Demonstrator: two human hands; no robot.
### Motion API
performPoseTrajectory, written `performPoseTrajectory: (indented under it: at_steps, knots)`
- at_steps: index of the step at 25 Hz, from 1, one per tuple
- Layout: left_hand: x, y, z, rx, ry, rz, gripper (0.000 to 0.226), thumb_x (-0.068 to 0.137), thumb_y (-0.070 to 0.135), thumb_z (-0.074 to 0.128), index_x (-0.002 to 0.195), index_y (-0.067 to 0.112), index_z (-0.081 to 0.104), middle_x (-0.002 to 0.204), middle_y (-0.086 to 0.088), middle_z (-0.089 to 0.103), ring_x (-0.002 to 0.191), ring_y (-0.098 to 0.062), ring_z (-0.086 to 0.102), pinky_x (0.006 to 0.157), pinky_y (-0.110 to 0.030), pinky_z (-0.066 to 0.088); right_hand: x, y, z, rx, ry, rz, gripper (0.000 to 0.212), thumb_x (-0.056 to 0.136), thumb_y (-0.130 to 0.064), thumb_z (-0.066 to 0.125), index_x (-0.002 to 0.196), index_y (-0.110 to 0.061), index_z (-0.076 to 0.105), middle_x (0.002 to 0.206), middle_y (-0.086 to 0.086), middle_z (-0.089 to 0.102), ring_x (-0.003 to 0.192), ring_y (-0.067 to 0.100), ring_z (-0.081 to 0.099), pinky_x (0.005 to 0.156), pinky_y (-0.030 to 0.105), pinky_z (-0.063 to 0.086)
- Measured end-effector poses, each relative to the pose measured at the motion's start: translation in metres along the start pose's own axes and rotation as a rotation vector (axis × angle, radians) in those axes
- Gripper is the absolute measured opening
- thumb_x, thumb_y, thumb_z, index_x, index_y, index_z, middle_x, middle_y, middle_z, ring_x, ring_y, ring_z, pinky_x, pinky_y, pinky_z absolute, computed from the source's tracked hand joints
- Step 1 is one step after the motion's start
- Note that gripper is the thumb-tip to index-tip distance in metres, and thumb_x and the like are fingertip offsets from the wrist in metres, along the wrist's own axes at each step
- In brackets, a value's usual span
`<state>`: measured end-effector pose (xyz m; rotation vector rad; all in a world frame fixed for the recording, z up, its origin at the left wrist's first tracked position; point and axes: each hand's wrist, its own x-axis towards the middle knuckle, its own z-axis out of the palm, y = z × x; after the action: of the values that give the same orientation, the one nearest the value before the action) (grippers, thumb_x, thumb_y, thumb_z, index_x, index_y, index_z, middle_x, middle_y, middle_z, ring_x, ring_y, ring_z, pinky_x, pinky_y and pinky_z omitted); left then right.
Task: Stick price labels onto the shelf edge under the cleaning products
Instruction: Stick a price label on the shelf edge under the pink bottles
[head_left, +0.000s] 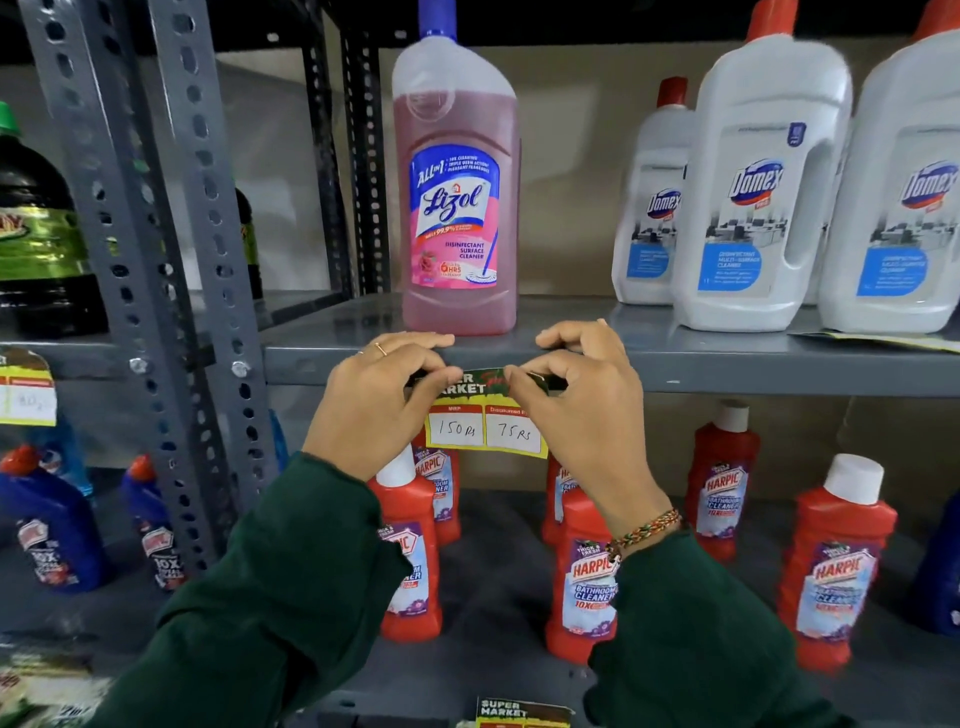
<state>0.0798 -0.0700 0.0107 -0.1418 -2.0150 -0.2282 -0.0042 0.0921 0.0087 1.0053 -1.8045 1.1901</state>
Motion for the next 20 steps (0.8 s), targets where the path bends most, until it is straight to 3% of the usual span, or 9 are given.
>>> performPoseTrajectory:
  at_steps: [2,6,9,12,15,17,20]
  knots:
    - [0.003,0.001,0.0,-0.009,0.036,-0.028,0.024,0.084,0.027,0.059,0.076,0.005,0.066,0.096,-0.009,0.072,0.089,-0.015,0.062,0.076,-0.026,0.047,0.002,-0.002,0.001,-0.005,0.01,0.024,0.011,0.076,-0.02,0.072,0.072,-0.009,0.071,0.093,0.007,0.061,0.091,0.014,0.052,0.091,0.054,0.045]
    - [0.005,0.003,0.006,-0.003,0.13,-0.042,0.027,0.086,0.028,0.055,0.078,0.004,0.065,0.088,-0.009,0.072,0.078,-0.018,0.064,0.069,-0.032,0.049,0.003,-0.004,0.007,-0.016,0.088,0.006,0.012,0.077,-0.021,0.071,0.074,-0.009,0.07,0.087,0.008,0.064,0.083,0.002,0.042,0.086,0.051,0.047]
    - [0.001,0.003,0.013,-0.005,0.205,-0.039,0.025,0.086,0.026,0.054,0.081,0.004,0.065,0.086,-0.01,0.071,0.08,-0.02,0.064,0.069,-0.036,0.051,0.0,-0.002,0.01,-0.012,0.139,0.007,0.014,0.076,-0.022,0.072,0.074,-0.008,0.067,0.086,0.008,0.063,0.085,0.009,0.048,0.081,0.046,0.049]
    - [-0.001,0.004,0.021,-0.033,0.23,-0.063,0.025,0.088,0.024,0.053,0.098,0.005,0.065,0.099,-0.011,0.07,0.094,-0.023,0.061,0.084,-0.038,0.049,-0.001,-0.001,0.01,0.005,0.15,0.029,0.027,0.075,-0.025,0.074,0.09,-0.007,0.06,0.102,0.012,0.063,0.099,0.022,0.054,0.09,0.046,0.046]
    - [-0.001,0.008,0.035,0.174,0.188,-0.078,0.035,0.091,0.031,0.045,0.111,0.007,0.062,0.111,-0.01,0.067,0.109,-0.025,0.054,0.103,-0.037,0.024,0.003,-0.003,0.013,-0.133,0.144,0.032,0.056,0.076,-0.047,0.067,0.113,-0.008,0.05,0.109,0.011,0.065,0.11,0.021,0.05,0.107,0.04,0.025]
    - [-0.002,0.01,0.04,0.221,0.224,-0.133,0.036,0.091,0.037,0.043,0.109,0.012,0.063,0.108,-0.006,0.068,0.109,-0.021,0.053,0.108,-0.039,0.013,0.005,-0.005,0.011,-0.133,0.158,0.056,0.069,0.073,-0.052,0.068,0.12,-0.007,0.044,0.1,0.007,0.071,0.107,0.012,0.049,0.108,0.038,0.021]
    - [-0.003,0.005,0.037,0.098,0.304,-0.151,0.026,0.092,0.032,0.048,0.106,0.016,0.063,0.096,0.0,0.07,0.095,-0.011,0.054,0.104,-0.029,0.017,0.008,-0.001,0.004,-0.014,0.166,0.082,0.064,0.074,-0.041,0.071,0.119,-0.005,0.044,0.096,-0.002,0.068,0.095,-0.013,0.026,0.102,0.042,0.031]
